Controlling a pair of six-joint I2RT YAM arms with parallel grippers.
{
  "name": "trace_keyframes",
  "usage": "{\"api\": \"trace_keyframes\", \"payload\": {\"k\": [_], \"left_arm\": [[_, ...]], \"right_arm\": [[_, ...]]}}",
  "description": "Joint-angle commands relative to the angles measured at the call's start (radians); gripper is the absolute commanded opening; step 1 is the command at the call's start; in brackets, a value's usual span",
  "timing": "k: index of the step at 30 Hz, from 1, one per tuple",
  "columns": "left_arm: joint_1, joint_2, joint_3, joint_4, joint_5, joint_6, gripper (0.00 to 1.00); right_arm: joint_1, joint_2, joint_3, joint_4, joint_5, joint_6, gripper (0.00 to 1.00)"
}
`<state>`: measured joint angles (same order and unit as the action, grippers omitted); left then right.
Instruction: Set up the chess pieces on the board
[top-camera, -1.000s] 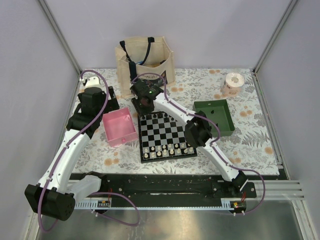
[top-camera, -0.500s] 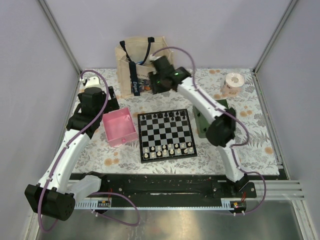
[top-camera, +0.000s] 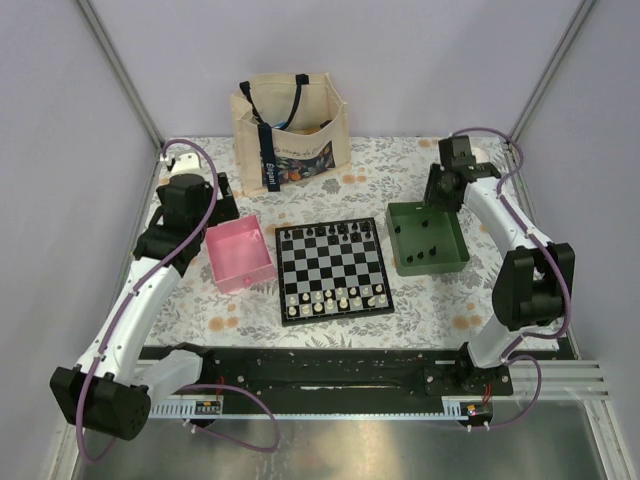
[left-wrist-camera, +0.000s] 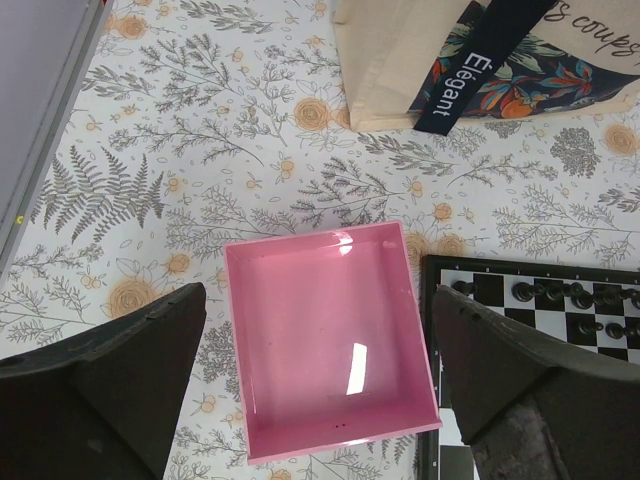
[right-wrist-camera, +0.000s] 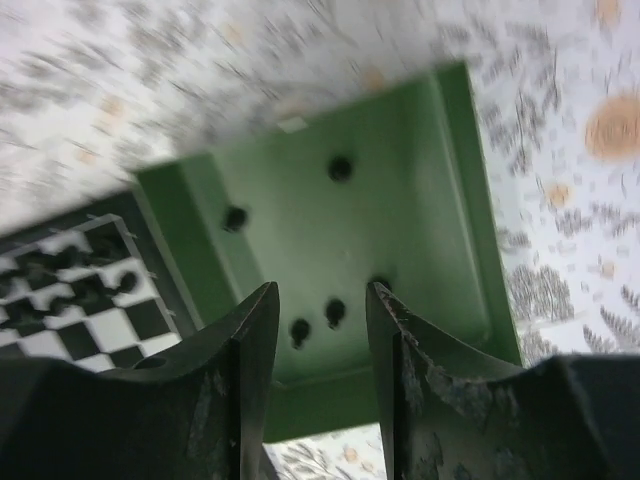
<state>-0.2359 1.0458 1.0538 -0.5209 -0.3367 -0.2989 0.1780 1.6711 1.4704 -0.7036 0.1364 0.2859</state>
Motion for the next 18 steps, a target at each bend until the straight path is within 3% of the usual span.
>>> {"api": "trace_keyframes", "payload": {"k": [1,5,18], "left_arm": [[-0.002,0.008,0.008,0.045,0.007,0.003,0.99],[-0.002,0.013,0.008,0.042,0.007,0.004,0.99],[-0.002,0.013,0.008,0.042,0.015,0.004,0.99]], "right_arm": [[-0.026,-0.037,-0.128,-0.007,-0.029,0.039,0.49],[-0.032,-0.025,-0.223,-0.008,-0.008,0.050,0.49],[-0.064,0.133,-0.219,0.021,-0.029,0.053,0.47]]}}
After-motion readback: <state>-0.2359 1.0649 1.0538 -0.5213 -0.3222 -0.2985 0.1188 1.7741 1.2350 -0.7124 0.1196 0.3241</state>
